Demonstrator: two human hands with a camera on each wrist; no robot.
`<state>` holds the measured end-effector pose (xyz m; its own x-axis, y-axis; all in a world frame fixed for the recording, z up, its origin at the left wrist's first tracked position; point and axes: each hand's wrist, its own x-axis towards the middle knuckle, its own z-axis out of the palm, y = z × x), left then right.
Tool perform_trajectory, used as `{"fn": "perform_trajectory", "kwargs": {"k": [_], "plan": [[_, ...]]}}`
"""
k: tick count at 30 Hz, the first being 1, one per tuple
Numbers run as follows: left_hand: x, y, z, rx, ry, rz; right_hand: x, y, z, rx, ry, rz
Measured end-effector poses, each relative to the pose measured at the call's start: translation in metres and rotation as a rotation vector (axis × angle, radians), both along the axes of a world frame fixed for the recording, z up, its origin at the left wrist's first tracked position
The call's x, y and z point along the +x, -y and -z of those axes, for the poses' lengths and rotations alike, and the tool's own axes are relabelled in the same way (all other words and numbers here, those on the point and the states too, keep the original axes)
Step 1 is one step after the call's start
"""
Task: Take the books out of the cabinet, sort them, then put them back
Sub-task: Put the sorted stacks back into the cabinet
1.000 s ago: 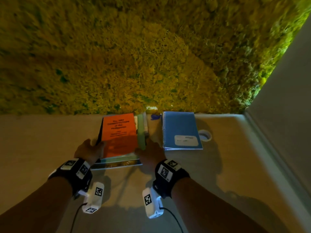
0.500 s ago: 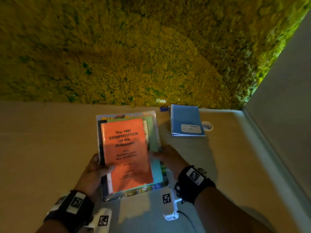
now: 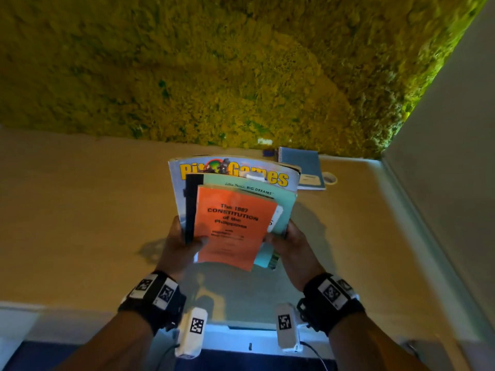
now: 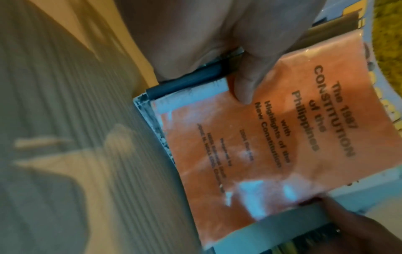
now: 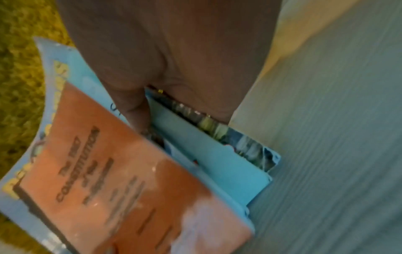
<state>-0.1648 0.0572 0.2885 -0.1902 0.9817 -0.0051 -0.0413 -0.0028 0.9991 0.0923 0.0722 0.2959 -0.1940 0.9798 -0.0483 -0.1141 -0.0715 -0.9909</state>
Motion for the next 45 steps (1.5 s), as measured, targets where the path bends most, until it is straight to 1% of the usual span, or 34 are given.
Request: {"fn": "perform_trajectory", "kwargs": {"k": [3,6,9,13,14,16,18,20,23,26,28,31,33,35,38,41,43,45], "plan": [[0.006,0.005,0.000,0.021,0.007,0.014,0.004,0.001,0.005,-0.005,0.089,-0.003],[0.015,0.005,0.002,0.024,0.068,-0.010,-0.004,-0.002,0.007,0.012,0.108,0.083],[0.009,0.001,0.013,-0.004,0.127,-0.061,-0.013,-0.007,0.011,0.035,0.099,0.139],[0.011,-0.003,0.016,-0.007,0.096,-0.085,-0.009,-0.008,0.015,0.028,0.009,0.083],[0.014,-0.002,0.017,-0.009,0.112,-0.114,-0.010,-0.006,0.014,0.022,0.009,0.081],[0.020,0.001,0.015,-0.029,0.203,-0.135,-0.011,-0.002,0.014,-0.008,0.001,0.100],[0.023,0.003,0.016,-0.089,0.199,-0.106,-0.010,-0.002,0.016,-0.061,-0.001,0.089],[0.022,0.001,0.014,-0.103,0.193,-0.142,-0.005,-0.003,0.014,-0.090,0.009,0.049],[0.017,0.002,0.012,-0.052,0.148,-0.094,0.000,-0.004,0.011,-0.102,0.017,0.060],[0.016,0.018,0.008,-0.073,0.182,-0.001,-0.001,0.011,0.004,-0.079,0.031,0.096],[0.016,0.034,0.009,-0.080,0.166,0.020,0.000,0.032,0.000,-0.062,0.041,0.110],[0.021,0.068,0.010,-0.036,0.106,0.041,0.005,0.078,-0.006,-0.035,0.019,0.150],[0.027,0.098,0.012,-0.001,0.100,0.089,0.011,0.113,-0.010,-0.017,0.017,0.179],[0.033,0.129,0.015,-0.001,0.109,0.163,0.016,0.148,-0.005,-0.002,0.072,0.222],[0.036,0.180,0.034,-0.076,0.079,0.229,0.025,0.205,0.018,-0.063,0.139,0.254],[0.044,0.235,0.067,-0.205,0.073,0.270,0.036,0.268,0.049,-0.162,0.195,0.291],[0.052,0.269,0.090,-0.285,0.108,0.288,0.042,0.303,0.070,-0.249,0.191,0.333],[0.062,0.293,0.113,-0.346,0.093,0.291,0.053,0.328,0.094,-0.341,0.163,0.391]]}}
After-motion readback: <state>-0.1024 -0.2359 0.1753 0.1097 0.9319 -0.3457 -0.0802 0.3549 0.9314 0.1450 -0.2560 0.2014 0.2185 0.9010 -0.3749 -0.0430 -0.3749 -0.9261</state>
